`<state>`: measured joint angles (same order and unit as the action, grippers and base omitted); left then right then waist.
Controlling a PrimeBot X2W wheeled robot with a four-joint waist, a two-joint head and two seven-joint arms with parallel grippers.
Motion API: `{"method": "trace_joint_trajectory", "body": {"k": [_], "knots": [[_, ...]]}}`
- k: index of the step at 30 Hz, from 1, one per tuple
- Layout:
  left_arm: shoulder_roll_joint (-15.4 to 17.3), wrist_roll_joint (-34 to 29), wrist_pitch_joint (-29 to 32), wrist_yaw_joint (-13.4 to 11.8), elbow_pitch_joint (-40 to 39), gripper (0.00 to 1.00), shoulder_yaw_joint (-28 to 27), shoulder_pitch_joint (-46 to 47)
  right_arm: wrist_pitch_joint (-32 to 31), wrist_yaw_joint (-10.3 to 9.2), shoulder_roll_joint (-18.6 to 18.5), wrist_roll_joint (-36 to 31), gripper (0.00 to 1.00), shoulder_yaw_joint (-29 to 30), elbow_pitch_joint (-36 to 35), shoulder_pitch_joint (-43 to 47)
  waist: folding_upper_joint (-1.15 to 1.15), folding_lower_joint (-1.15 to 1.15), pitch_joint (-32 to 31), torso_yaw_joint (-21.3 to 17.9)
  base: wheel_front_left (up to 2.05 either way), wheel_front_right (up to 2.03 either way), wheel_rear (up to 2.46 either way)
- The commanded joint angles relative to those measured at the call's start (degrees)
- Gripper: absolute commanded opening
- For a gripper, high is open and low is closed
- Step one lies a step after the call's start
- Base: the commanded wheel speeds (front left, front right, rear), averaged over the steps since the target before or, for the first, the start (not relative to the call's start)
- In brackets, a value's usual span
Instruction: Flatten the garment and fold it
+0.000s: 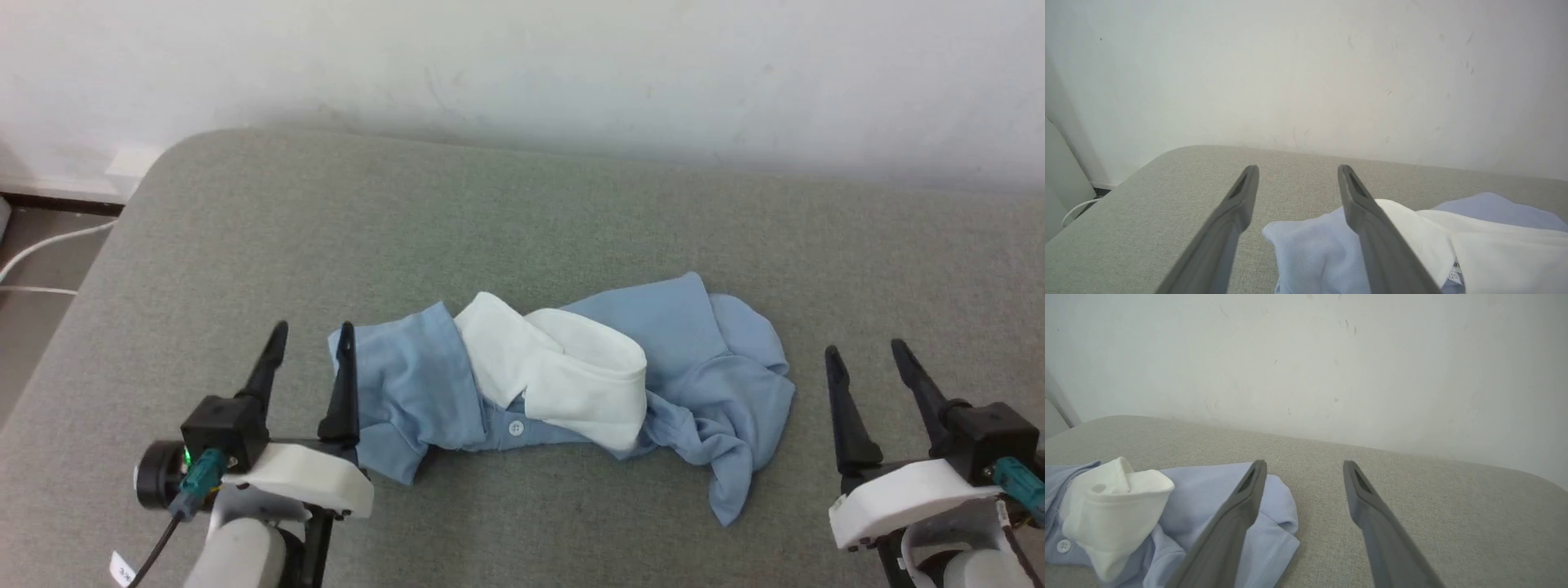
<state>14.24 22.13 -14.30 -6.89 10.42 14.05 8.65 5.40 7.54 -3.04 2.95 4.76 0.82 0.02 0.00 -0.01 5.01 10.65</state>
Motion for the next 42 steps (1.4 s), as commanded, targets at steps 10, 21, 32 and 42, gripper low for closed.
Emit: {"method": "trace_joint_trajectory", "body": {"k": [10, 21, 32, 42], "knots": [[-1.13, -16.02, -0.68, 1.97, -15.37, 1.00, -3.89, -8.93, -8.76, -0.05, -5.48, 2.88, 1.00, -7.96, -0.62, 2.52, 0.00, 0.01, -2.44, 2.98, 0.00, 0.00, 0.00], [-3.80, -19.84, -0.69, 3.46, -15.06, 1.00, -3.05, -11.23, -36.56, -0.05, -13.27, 11.97, 1.00, -16.77, 2.40, -0.38, 0.00, 0.01, -0.19, 6.80, 0.00, 0.00, 0.00], [-6.45, -19.57, -0.70, 4.83, -13.29, 1.00, -3.39, -8.82, -40.94, -0.05, -15.91, 12.26, 0.00, -22.67, 11.22, -5.91, 0.00, 0.01, 1.82, 8.96, 0.00, 0.00, 0.00], [-7.25, -19.41, -0.70, 5.56, -12.82, 1.00, -5.81, -9.95, -36.41, -0.05, -21.91, 5.38, 0.00, -15.69, 7.84, -7.70, 0.00, 0.01, -0.87, 4.16, 0.00, 0.00, 0.00]]}}
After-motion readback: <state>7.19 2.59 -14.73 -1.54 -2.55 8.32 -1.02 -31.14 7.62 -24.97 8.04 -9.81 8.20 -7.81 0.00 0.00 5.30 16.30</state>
